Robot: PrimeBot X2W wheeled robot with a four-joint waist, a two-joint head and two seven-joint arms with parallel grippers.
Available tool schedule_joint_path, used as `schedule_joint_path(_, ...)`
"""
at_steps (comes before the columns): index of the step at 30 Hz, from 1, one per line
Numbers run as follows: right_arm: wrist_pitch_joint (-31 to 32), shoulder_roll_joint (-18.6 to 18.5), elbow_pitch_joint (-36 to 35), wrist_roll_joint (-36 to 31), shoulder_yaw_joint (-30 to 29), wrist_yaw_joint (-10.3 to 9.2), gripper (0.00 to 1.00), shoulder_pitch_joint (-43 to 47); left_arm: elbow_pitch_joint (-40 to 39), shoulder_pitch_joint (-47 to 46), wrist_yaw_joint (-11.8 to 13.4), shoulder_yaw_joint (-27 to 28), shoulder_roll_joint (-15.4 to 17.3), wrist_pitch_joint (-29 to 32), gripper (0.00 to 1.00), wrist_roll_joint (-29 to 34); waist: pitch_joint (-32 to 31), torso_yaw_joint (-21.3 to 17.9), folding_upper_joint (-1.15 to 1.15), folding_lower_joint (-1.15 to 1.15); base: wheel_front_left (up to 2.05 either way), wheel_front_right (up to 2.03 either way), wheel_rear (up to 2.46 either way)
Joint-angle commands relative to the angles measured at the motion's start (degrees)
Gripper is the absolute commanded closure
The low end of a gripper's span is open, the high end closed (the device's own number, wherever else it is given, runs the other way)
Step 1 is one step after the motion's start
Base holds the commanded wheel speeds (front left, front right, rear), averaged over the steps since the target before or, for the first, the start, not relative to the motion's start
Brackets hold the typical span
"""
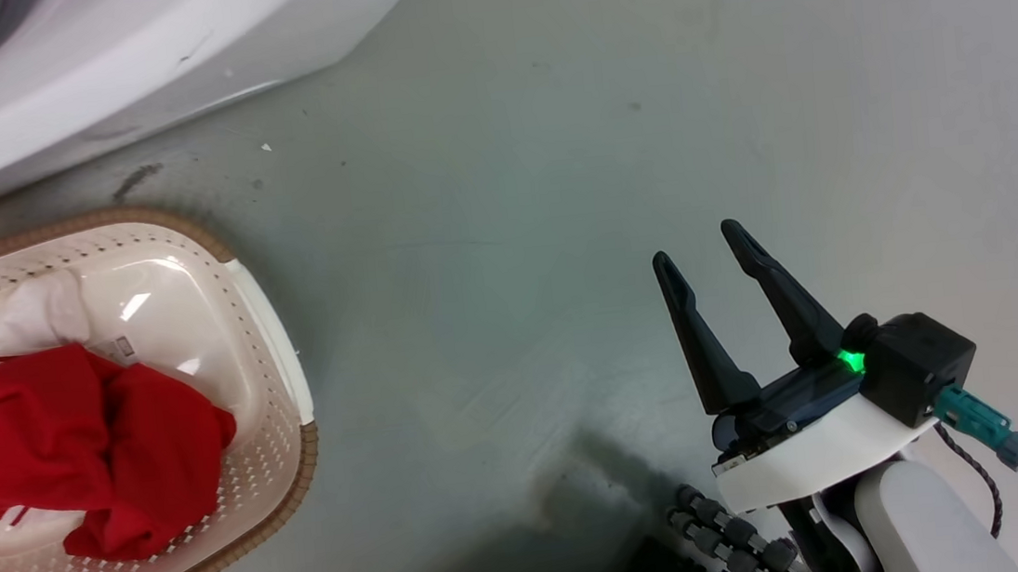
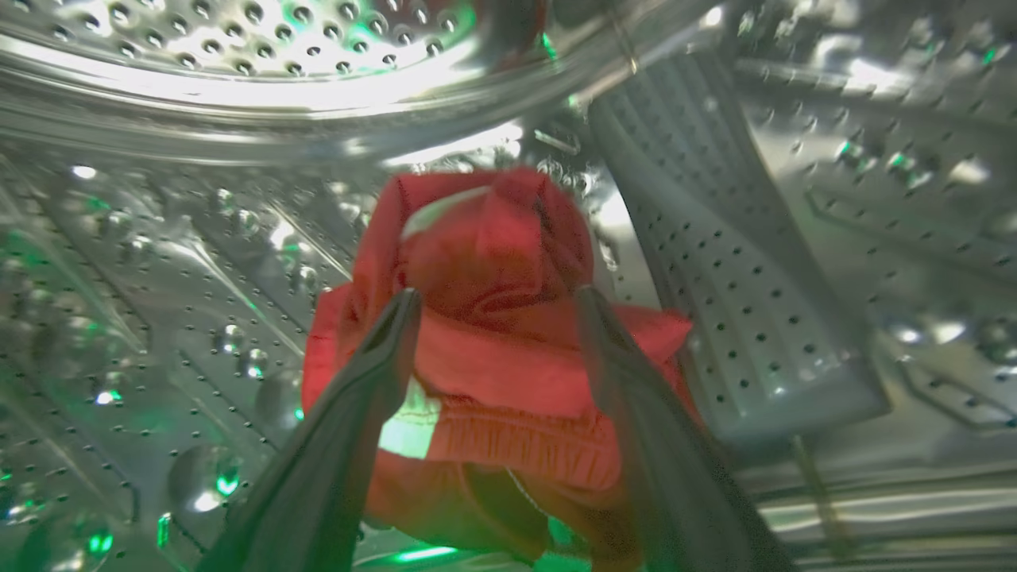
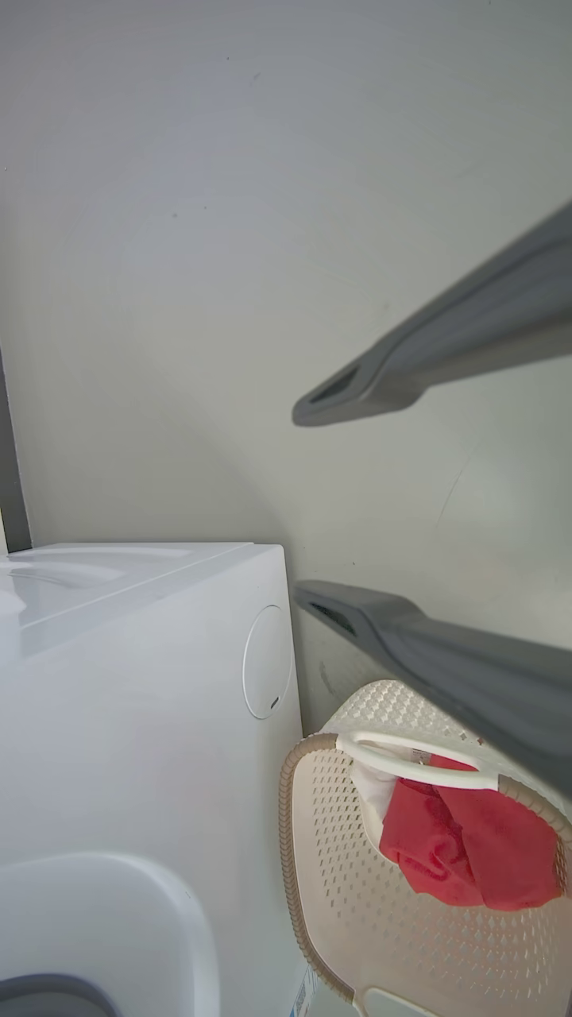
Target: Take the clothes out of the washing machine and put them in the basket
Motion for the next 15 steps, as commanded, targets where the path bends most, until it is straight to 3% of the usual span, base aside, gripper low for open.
schedule_joint_path(1,-0.19,0.17,-0.39,0.55,0.26,-0.04,0.0,-1.04,-0.39,-0.68,-0.38,-0.46,0.59,1.61,0.0,0.55,1.2,-0.9,0.0,-0.01,0.0,0.0,0.0)
schedule_joint_path(10,-0.19,0.16,-1.31,1.69,1.72,-0.04,0.0,-1.21,-7.79,0.51,-2.37,-1.41,5.44,16.21,0.0,0.71,3.73,-2.53,0.0,-0.01,0.0,0.0,0.0)
schedule_joint_path(14,-0.2,0.17,-1.4,2.23,2.19,-0.04,0.0,-1.5,-11.57,2.48,-1.8,-0.23,6.88,21.95,0.0,-0.7,4.15,-2.98,0.0,-0.01,0.0,0.0,0.0)
schedule_joint_path(15,-0.2,0.16,-1.39,2.35,2.23,-0.04,0.0,-1.57,-12.57,3.29,-1.35,0.25,7.15,23.08,0.51,-1.27,4.17,-3.06,0.0,-0.01,0.0,0.0,0.0)
